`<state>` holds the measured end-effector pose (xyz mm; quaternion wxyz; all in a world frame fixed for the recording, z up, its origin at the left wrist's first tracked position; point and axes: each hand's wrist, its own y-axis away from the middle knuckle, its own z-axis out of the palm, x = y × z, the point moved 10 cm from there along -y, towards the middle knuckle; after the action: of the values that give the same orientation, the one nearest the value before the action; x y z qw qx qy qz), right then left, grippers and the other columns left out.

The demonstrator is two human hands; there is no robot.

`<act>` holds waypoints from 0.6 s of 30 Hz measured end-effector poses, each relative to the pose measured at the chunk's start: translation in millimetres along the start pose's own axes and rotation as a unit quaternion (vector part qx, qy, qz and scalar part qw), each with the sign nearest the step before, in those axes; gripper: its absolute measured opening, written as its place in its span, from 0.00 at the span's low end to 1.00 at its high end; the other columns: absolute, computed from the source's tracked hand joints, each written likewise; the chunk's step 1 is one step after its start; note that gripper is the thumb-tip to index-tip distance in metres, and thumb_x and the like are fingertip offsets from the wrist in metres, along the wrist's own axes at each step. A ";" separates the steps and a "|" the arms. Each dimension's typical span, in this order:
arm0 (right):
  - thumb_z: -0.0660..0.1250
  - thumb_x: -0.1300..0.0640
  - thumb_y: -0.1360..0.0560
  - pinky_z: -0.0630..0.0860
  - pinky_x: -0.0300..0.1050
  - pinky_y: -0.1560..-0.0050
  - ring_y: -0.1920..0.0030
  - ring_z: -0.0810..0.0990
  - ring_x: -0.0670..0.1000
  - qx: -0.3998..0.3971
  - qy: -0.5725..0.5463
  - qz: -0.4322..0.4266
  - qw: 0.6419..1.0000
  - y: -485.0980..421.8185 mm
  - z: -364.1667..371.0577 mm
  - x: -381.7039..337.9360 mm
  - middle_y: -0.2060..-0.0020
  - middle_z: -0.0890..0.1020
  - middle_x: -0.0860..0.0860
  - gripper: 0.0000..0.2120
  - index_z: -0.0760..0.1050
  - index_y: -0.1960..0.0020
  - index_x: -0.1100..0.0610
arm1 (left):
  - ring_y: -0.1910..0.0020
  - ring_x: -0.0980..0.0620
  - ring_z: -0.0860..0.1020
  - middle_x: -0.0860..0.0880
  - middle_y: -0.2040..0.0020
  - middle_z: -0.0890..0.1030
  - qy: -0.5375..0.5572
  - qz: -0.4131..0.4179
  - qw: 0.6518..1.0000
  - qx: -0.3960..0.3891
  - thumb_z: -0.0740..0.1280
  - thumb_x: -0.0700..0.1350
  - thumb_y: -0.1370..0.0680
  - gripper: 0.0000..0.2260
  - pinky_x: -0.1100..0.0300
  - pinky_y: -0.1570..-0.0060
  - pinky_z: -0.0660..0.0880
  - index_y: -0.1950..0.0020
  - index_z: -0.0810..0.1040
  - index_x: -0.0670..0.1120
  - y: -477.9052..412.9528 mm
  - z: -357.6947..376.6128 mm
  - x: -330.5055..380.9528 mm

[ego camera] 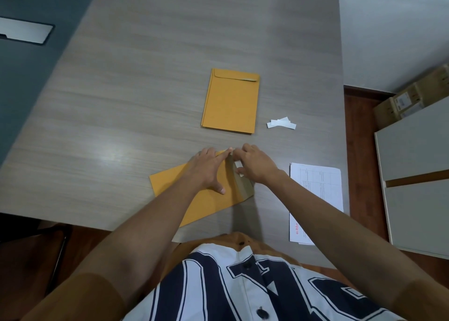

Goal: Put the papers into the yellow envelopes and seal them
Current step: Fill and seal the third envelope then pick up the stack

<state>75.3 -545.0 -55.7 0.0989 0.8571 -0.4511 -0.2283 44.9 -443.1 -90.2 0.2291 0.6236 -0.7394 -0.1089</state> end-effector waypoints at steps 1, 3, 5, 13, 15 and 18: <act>0.68 0.52 0.23 0.72 0.50 0.42 0.40 0.71 0.54 0.001 0.000 0.002 1.000 0.3 0.0 0.5 0.41 0.72 0.54 0.19 0.71 0.34 0.52 | 0.39 0.46 0.68 0.46 0.40 0.70 0.001 0.000 1.000 0.000 0.78 0.68 0.42 0.59 0.51 0.39 0.69 0.21 0.45 0.60 -0.3 0.1 -0.1; 0.68 0.52 0.23 0.72 0.49 0.43 0.40 0.71 0.55 0.003 0.003 0.003 1.000 0.8 0.3 1.4 0.42 0.72 0.54 0.18 0.72 0.35 0.52 | 0.39 0.46 0.68 0.46 0.40 0.70 0.003 0.001 1.000 0.003 0.78 0.68 0.42 0.59 0.51 0.39 0.69 0.21 0.44 0.60 -0.4 0.4 -0.2; 0.68 0.52 0.23 0.71 0.49 0.45 0.41 0.71 0.55 0.005 0.003 0.003 1.000 1.1 0.1 1.9 0.42 0.72 0.54 0.16 0.73 0.37 0.53 | 0.39 0.46 0.68 0.46 0.40 0.70 0.002 0.001 1.000 0.004 0.78 0.68 0.43 0.60 0.51 0.39 0.69 0.22 0.44 0.61 -0.7 1.1 -0.4; 0.67 0.51 0.23 0.72 0.50 0.43 0.41 0.71 0.55 0.011 0.002 0.005 1.000 0.3 -0.5 -0.8 0.43 0.72 0.54 0.16 0.73 0.37 0.52 | 0.40 0.46 0.68 0.46 0.41 0.70 0.003 -0.002 1.000 0.005 0.77 0.69 0.44 0.60 0.51 0.41 0.70 0.22 0.43 0.62 -1.5 3.2 -2.7; 0.67 0.51 0.23 0.72 0.49 0.44 0.41 0.72 0.55 0.013 0.006 0.003 1.000 0.6 -0.5 -1.4 0.43 0.73 0.54 0.15 0.74 0.37 0.52 | 0.40 0.45 0.68 0.46 0.41 0.70 0.004 -0.001 1.000 0.004 0.77 0.69 0.43 0.60 0.50 0.40 0.70 0.22 0.43 0.62 -1.8 3.6 -2.8; 0.66 0.50 0.22 0.72 0.49 0.45 0.41 0.72 0.55 0.012 0.009 0.005 1.000 1.2 -0.5 -0.6 0.43 0.73 0.54 0.14 0.74 0.38 0.51 | 0.40 0.45 0.68 0.46 0.41 0.70 0.005 0.000 1.000 0.001 0.77 0.69 0.43 0.60 0.50 0.40 0.70 0.22 0.43 0.61 -2.2 4.1 -2.4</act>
<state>74.3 -545.3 -54.6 0.0935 0.8580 -0.4572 -0.2146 45.2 -441.7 -95.2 0.2317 0.6243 -0.7386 -0.1051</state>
